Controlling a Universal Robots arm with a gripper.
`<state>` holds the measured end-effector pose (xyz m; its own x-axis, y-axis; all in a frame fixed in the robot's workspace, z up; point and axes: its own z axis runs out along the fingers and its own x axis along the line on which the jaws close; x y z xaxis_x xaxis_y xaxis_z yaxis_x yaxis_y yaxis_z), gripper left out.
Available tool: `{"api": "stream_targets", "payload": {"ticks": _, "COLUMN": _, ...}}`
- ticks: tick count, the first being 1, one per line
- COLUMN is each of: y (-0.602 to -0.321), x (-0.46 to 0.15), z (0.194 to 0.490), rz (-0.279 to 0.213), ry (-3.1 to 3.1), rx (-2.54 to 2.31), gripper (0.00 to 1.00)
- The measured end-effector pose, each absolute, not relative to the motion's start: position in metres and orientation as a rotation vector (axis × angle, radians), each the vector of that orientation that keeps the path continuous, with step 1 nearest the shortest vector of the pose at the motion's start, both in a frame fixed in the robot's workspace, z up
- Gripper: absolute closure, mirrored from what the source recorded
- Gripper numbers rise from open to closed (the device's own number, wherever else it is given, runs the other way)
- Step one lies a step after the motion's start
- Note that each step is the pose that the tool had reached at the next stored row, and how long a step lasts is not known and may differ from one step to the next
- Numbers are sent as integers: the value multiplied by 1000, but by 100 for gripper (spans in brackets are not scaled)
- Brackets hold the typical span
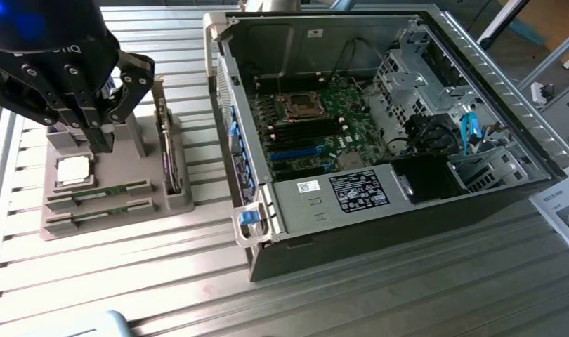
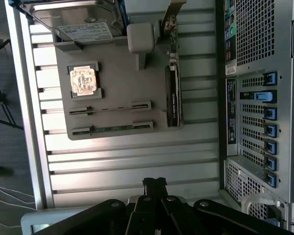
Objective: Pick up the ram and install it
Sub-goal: 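Reach for the ram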
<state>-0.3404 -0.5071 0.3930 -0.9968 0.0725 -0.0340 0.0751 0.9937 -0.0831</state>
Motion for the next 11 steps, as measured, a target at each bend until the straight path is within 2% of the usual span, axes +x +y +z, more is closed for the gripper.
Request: {"api": "stream_targets", "payload": {"ticks": 11, "y": -507, "x": -351, "z": 391, "rz": -131, "ry": 3106, "rx": 115, "gripper": 90}}
